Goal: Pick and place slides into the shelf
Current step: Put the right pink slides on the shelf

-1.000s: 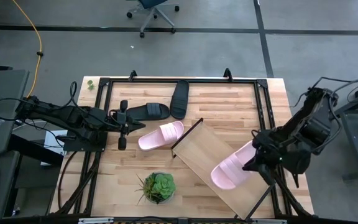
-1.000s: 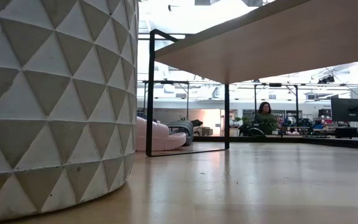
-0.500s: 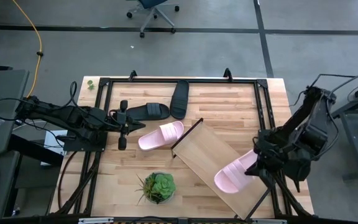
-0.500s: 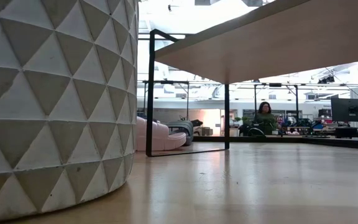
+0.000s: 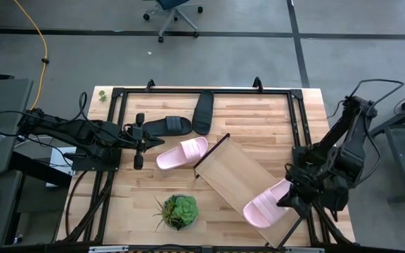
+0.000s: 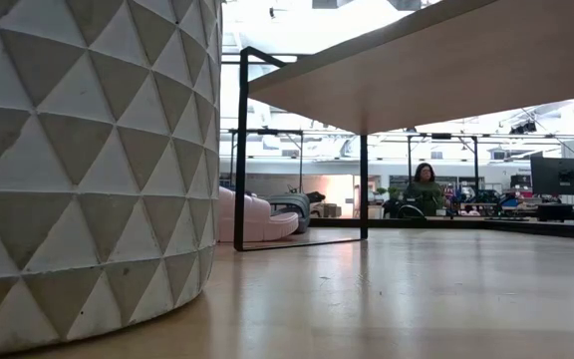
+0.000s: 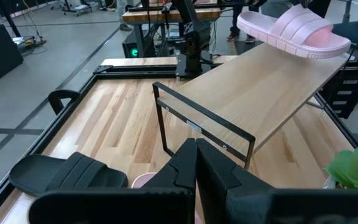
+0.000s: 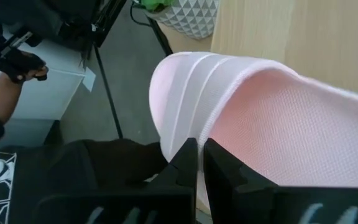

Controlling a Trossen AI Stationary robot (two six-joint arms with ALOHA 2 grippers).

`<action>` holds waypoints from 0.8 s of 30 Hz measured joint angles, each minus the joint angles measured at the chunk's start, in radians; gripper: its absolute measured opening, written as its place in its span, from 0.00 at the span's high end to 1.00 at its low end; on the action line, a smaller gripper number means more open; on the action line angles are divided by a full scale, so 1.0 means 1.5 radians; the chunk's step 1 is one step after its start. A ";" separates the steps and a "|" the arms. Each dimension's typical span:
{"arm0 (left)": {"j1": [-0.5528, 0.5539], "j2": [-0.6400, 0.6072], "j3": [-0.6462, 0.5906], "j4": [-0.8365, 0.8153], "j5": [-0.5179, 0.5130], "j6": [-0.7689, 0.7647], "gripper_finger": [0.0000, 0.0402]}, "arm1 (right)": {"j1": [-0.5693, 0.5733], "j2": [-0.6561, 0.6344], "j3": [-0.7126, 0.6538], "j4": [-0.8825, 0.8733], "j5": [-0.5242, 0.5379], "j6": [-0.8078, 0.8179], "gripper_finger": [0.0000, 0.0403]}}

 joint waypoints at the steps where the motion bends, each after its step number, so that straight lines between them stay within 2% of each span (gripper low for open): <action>1: 0.000 0.000 0.000 0.000 0.000 0.001 1.00 | 0.003 0.000 -0.005 0.007 0.002 0.005 1.00; 12: 0.000 0.001 0.000 0.000 -0.001 0.000 1.00 | 0.038 0.001 -0.056 0.081 0.022 0.049 1.00; 24: 0.000 0.001 0.000 0.000 -0.001 0.000 1.00 | 0.062 0.001 -0.062 0.088 0.027 0.081 1.00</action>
